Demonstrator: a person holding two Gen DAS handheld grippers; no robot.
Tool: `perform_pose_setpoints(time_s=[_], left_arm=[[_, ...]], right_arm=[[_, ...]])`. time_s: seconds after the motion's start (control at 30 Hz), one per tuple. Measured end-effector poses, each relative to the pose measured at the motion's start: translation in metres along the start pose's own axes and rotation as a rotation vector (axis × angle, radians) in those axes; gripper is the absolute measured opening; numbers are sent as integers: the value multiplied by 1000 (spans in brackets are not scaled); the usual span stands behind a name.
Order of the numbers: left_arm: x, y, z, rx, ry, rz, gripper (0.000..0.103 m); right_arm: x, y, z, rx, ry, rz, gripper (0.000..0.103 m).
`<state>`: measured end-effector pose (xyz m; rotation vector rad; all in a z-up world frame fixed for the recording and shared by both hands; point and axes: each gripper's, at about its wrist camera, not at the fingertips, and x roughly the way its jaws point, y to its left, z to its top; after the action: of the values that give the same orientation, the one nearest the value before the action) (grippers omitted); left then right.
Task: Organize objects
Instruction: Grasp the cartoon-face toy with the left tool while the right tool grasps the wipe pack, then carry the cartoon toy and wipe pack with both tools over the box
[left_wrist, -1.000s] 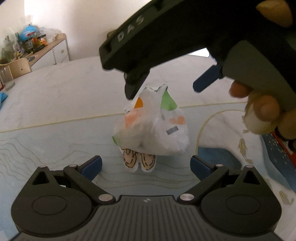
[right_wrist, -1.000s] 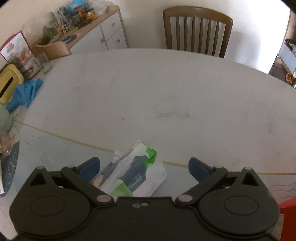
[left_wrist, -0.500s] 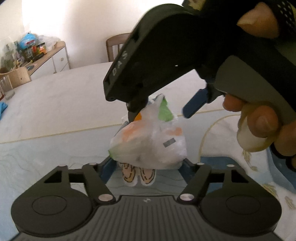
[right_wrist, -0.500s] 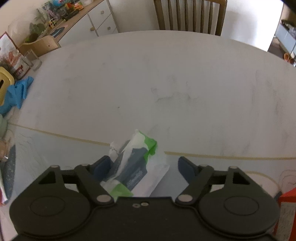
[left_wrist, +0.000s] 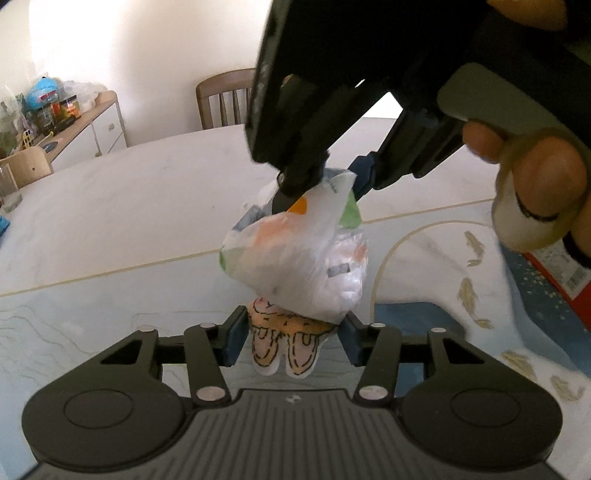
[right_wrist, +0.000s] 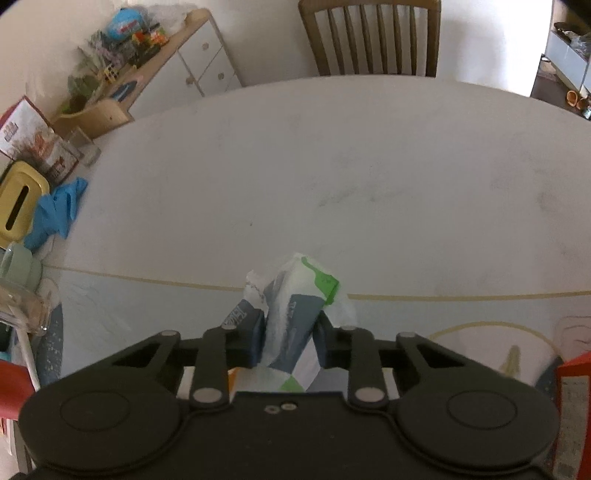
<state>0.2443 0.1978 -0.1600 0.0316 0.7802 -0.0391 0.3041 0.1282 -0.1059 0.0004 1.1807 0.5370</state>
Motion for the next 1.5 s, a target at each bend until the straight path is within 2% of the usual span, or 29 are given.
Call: perform_pose_setpoints(time_s=[0.17,0.27,0.47,0.87,1.2,1.5], left_arm=[[-18,-7,3,16,-6,-18,51],[-28,-15,3,32,-9,-21,51],[-54,-37,2,43,-23,-56,51],[-96,-80,19,93,-31,-118,51],[-117,-120,47,110,-31,-150,51],[-120,-168,68,127,-28,-207,52]], right_arm=[[-25,-10,-7,20,-28,16,26],[-45,-20,-15,21,-49,20,21],[-76,-40,-32,36,-72,18,20],[-137,-85,-71,85,-109,26,20],[-185,-128,-106,105,-135,42,20],[-224,-183,-133,112,-159,-7,20]])
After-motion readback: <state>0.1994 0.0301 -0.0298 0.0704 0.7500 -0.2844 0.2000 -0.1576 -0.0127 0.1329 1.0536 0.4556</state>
